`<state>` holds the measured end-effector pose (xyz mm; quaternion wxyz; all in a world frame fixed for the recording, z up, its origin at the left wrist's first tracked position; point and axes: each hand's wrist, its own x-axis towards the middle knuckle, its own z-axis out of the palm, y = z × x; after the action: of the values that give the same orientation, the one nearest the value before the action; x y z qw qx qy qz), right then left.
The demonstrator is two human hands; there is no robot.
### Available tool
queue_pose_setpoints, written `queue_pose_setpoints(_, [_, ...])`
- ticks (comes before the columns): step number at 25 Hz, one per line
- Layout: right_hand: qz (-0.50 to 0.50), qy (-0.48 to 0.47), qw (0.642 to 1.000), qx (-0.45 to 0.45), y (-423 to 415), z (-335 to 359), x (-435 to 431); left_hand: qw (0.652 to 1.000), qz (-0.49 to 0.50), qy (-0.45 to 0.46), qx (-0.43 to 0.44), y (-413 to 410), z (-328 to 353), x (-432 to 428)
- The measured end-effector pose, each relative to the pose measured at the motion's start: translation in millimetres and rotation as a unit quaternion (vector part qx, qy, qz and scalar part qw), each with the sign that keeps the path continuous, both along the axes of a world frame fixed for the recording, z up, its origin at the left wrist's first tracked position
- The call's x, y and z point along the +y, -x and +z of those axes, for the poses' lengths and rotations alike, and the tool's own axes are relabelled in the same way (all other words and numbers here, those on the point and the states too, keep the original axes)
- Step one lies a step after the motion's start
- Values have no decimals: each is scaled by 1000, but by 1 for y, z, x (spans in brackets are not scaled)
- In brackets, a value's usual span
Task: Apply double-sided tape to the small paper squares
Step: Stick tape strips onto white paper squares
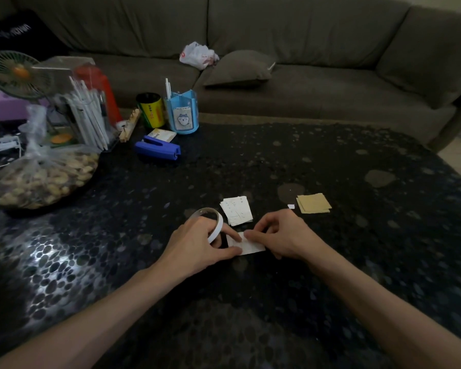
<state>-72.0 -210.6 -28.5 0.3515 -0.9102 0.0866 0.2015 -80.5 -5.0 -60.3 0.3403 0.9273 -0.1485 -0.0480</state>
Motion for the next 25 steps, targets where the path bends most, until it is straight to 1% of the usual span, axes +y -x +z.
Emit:
queue_pose_setpoints(4, [0, 27, 999, -34, 3, -4, 5, 1000, -12, 13, 7, -4, 2, -2])
queue_pose_setpoints(6, [3, 35, 999, -36, 3, -4, 5, 1000, -14, 7, 21, -7, 3, -1])
queue_pose_setpoints(11, [-46, -53, 997, 17, 2, 6, -2, 998, -6, -12, 54, -11, 3, -4])
queue_pose_setpoints(13, [-63, -82, 995, 0, 1, 4, -3, 998, -2, -10, 57, -11, 3, -5])
queue_pose_setpoints(14, [-61, -87, 994, -26, 1, 1, -2, 998, -1, -10, 59, -11, 4, -5])
queue_pose_setpoints(17, [-22, -33, 988, -152, -3, -6, 2, 998, -3, -4, 63, -11, 6, -4])
queue_pose_setpoints(20, [37, 60, 963, -261, -8, -13, 8, 998, 2, -2, 60, -10, 9, -1])
queue_pose_setpoints(22, [85, 127, 941, -302, -13, -20, 13, 999, 24, 14, 47, -11, 8, 2])
queue_pose_setpoints(25, [111, 190, 927, -305, -18, -26, 20, 997, 64, 19, 36, -15, 8, 7])
